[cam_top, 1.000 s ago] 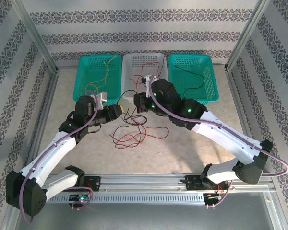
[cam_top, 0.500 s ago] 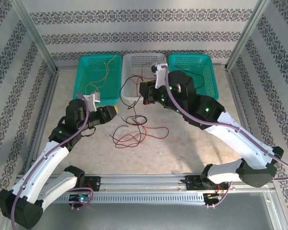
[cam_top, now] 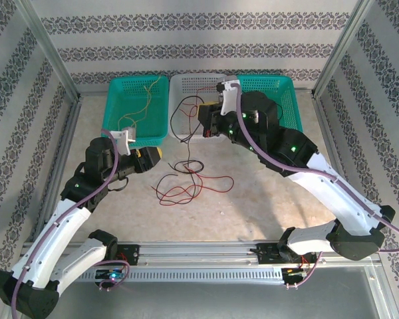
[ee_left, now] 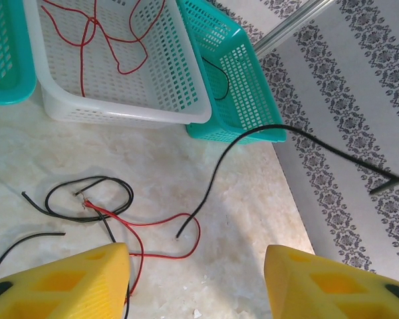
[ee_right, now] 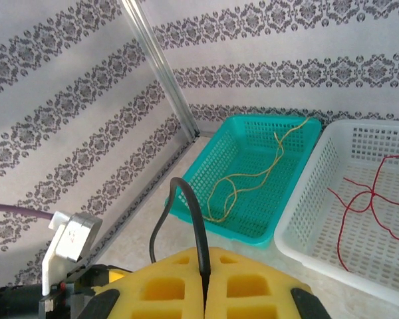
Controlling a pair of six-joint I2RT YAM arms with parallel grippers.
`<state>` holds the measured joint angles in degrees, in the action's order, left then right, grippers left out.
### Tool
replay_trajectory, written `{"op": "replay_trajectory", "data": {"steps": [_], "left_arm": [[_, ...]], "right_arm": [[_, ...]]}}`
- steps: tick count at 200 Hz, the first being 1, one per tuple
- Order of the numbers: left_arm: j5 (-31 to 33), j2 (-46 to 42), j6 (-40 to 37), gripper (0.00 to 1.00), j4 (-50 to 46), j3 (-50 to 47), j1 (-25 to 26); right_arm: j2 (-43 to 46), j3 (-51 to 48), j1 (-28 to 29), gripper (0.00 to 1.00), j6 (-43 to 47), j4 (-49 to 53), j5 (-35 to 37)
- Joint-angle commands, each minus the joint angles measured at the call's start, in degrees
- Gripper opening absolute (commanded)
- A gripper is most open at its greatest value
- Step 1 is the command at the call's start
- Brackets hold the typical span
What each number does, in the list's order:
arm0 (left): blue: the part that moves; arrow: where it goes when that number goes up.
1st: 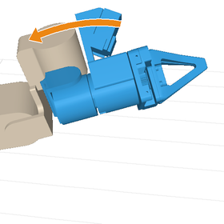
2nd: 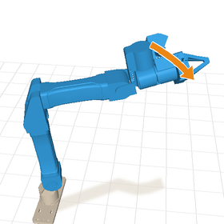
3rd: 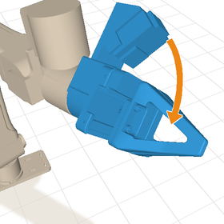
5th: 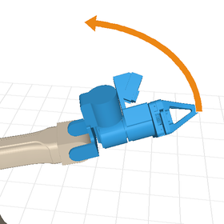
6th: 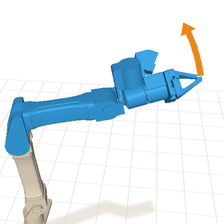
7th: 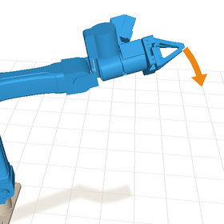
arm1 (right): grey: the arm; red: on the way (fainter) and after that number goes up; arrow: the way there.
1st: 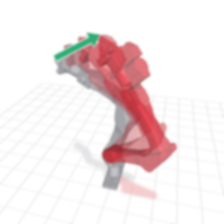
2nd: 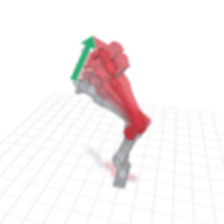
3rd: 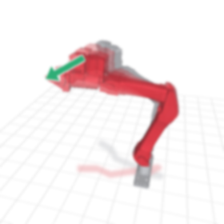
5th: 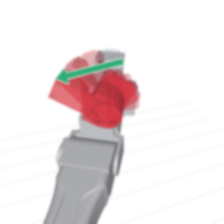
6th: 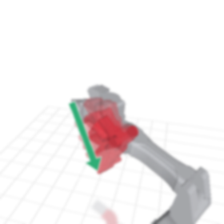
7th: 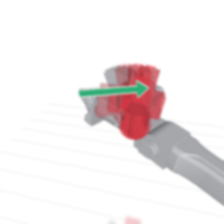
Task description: Untangle the cables
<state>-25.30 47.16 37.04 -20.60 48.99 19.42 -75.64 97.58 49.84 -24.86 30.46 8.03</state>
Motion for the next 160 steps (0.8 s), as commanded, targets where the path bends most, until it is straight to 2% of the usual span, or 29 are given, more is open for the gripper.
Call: {"op": "replay_trajectory", "data": {"steps": [1, 42, 83, 121, 160], "left_arm": [[0.08, -1.27, -1.33, 0.56, 0.81, 0.58, 0.03], [1.15, -2.32, -3.10, 0.59, -1.93, 0.49, 0.01], [0.61, -0.06, -2.38, 0.60, 0.04, -0.13, 0.08], [0.57, 0.33, 0.04, 0.60, 2.82, -1.69, 0.05], [1.35, -0.03, 0.66, 0.59, 1.36, -3.40, 0.08]], "right_arm": [[0.14, 2.79, -1.18, 0.00, -0.12, -1.66, -1.83], [-0.51, 2.70, -2.60, 0.00, 0.32, -2.65, -3.43], [-0.13, 3.07, -4.97, 0.00, 1.59, -1.68, -3.49], [0.70, 4.46, -9.94, 0.00, 1.09, 1.50, -2.69], [0.13, 7.26, -16.58, 0.01, 2.01, 6.25, 0.09]]}}
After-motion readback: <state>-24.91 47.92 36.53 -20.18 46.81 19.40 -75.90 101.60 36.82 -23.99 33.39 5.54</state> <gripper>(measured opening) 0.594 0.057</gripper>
